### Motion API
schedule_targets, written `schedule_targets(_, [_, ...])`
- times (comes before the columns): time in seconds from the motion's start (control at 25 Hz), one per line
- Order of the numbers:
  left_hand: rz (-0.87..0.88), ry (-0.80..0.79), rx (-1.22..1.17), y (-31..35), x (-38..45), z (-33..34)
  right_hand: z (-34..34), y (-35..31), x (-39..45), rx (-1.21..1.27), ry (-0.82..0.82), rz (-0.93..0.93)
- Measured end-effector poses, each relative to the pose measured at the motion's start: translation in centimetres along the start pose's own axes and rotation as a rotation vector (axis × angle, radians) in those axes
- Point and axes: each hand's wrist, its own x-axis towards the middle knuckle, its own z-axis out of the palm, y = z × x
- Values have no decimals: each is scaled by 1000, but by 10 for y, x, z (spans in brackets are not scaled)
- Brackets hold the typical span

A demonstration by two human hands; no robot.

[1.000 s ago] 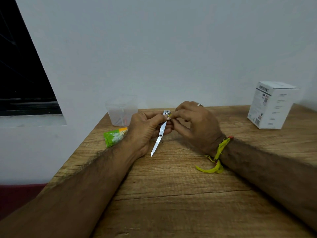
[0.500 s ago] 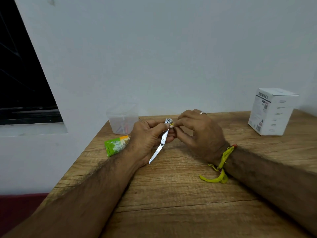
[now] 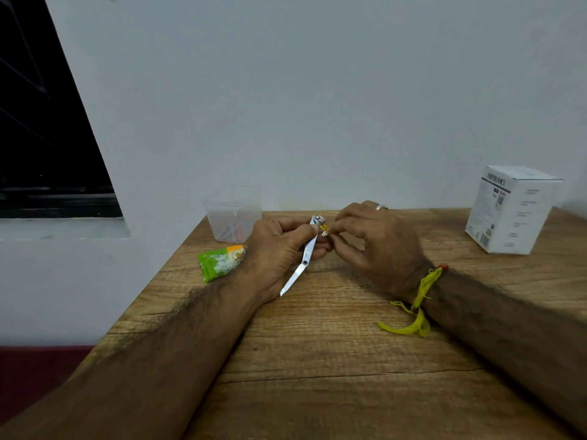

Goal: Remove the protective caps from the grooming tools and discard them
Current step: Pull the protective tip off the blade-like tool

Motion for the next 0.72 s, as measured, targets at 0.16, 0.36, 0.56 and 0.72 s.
schedule_targets(0.16, [-2,16,6,0,0,1,2,-1,-1,25,11,-3])
schedule_targets(0.36, [8,20,30,-1,1,0,1,0,0,24,5,17])
schedule_targets(0.56, [10,34,17,-1,2,0,0,-1,-1,32,-2,25])
schedule_targets(0.72, [2,25,-12,0,-1,2,0,-1,-2,36,-18,44])
